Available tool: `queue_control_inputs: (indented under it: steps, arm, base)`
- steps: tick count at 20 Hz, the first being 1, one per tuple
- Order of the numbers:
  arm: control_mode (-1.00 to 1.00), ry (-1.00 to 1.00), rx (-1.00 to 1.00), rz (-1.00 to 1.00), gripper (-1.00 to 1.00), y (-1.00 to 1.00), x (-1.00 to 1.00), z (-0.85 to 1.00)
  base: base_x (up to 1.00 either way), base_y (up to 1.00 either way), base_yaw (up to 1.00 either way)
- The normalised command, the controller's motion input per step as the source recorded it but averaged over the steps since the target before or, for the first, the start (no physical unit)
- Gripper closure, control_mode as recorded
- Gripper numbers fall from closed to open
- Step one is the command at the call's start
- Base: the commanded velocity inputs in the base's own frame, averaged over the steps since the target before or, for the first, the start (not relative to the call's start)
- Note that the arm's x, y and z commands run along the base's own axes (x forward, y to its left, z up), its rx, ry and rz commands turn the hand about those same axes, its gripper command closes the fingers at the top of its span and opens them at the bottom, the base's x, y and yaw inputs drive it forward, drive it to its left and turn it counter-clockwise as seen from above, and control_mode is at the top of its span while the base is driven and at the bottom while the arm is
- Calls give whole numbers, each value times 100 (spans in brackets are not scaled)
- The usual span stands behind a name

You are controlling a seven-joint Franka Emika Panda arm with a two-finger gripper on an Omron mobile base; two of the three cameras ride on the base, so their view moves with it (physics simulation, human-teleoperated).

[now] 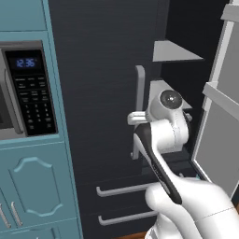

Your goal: Retrieve a lemon from the fridge and place it on the cutting board with the fish.

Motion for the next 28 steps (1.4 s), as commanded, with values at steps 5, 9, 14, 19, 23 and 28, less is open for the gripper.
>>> queue_control_inputs:
  steps: [5,9,14,19,23,28]
  arm:
    - [-100,-3,0,0,-100,0,7,22]
    - [-100,0,0,0,-100,0,34,17]
    - [-100,0,-3,0,-100,0,52,4]
    - [-100,-10,-7,0,-100,0,49,0]
    - [-100,-4,-4,1,-100,0,55,0]
    - [-100,0,0,2,-100,4,41,0]
  base:
    - [0,0,0]
    - [0,0,0]
    - [0,0,0]
    - [0,0,0]
    - [0,0,0]
    - [0,0,0]
